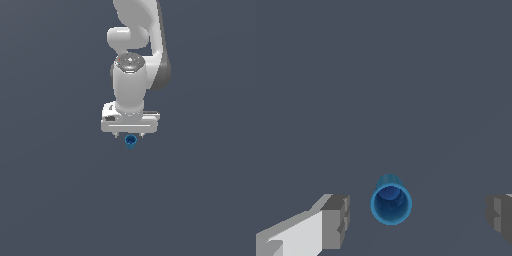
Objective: Pick up the object and move it to a goal position.
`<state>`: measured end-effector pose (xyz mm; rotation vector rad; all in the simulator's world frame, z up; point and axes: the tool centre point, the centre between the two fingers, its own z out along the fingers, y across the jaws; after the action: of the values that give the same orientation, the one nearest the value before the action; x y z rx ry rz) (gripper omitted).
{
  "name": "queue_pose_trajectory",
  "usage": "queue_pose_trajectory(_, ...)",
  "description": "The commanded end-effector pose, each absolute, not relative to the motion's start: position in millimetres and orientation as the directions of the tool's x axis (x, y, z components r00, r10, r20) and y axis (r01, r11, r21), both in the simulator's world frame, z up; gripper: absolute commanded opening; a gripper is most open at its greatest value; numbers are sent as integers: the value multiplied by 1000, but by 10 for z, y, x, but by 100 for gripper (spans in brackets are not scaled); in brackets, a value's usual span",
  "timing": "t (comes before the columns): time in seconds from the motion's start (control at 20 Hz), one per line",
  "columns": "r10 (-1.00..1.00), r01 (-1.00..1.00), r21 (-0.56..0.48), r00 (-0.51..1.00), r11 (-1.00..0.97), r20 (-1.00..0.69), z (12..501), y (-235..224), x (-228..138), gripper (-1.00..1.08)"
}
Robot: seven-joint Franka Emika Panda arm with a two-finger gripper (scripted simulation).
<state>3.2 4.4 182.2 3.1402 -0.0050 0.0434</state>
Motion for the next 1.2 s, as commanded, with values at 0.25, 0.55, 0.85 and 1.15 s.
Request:
queue_pose_trajectory(0.25,-41,-41,-6,999,-999,14,1817,-40,3,100)
queue_pose_trajectory(0.55,-70,-70,-12,998,-997,2,1804,-105,-25,100)
queue_pose_trajectory(0.85,-68,-68,-11,998,-998,2,1788,-100,-32,100)
queue_pose_trajectory(1.15,-46,-46,-8,999,-999,2,1606,-52,-116,100)
